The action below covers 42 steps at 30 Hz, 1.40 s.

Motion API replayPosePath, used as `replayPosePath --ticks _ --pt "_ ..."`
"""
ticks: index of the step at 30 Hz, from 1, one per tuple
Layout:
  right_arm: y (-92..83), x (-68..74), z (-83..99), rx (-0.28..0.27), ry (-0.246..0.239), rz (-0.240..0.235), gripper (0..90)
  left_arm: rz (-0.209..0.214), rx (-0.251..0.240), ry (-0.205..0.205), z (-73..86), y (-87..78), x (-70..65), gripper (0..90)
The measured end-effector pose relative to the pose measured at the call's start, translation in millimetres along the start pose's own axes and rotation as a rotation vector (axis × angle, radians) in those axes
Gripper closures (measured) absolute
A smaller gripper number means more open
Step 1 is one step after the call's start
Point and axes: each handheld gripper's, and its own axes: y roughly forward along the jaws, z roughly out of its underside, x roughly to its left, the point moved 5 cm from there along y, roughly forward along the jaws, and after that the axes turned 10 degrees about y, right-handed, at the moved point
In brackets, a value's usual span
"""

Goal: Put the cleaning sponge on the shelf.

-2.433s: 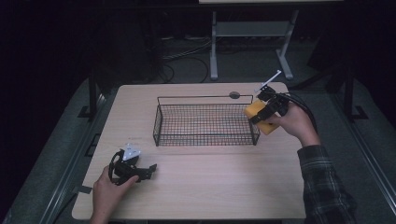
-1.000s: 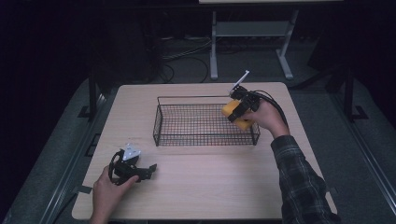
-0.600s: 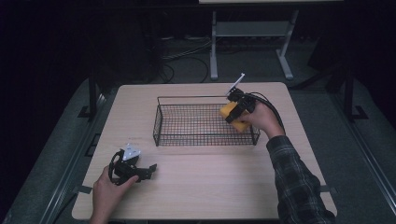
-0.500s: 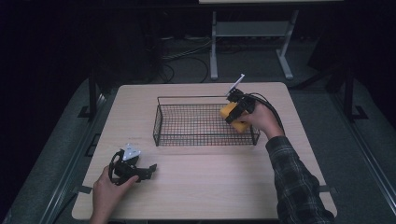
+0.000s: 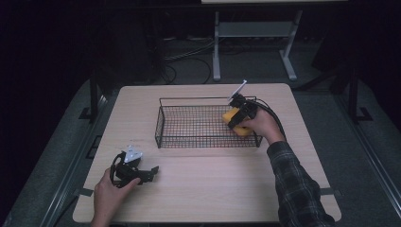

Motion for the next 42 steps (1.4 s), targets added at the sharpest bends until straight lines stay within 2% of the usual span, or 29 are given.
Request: replayPosePath --ticks 16,30,42 --pt "14.8 -1.0 12.0 0.033 -0.018 0.006 21.9 0.0 0.0 0.0 0.0 0.0 -0.1 12.6" --pt "16.5 0.4 14.1 0.058 -0.02 0.005 21.3 0.0 0.0 -0.001 0.0 0.0 -0.1 12.6" --pt "16.9 0.8 14.3 0.057 -0.033 0.008 17.9 0.0 0.0 0.0 0.0 0.0 0.0 12.6"
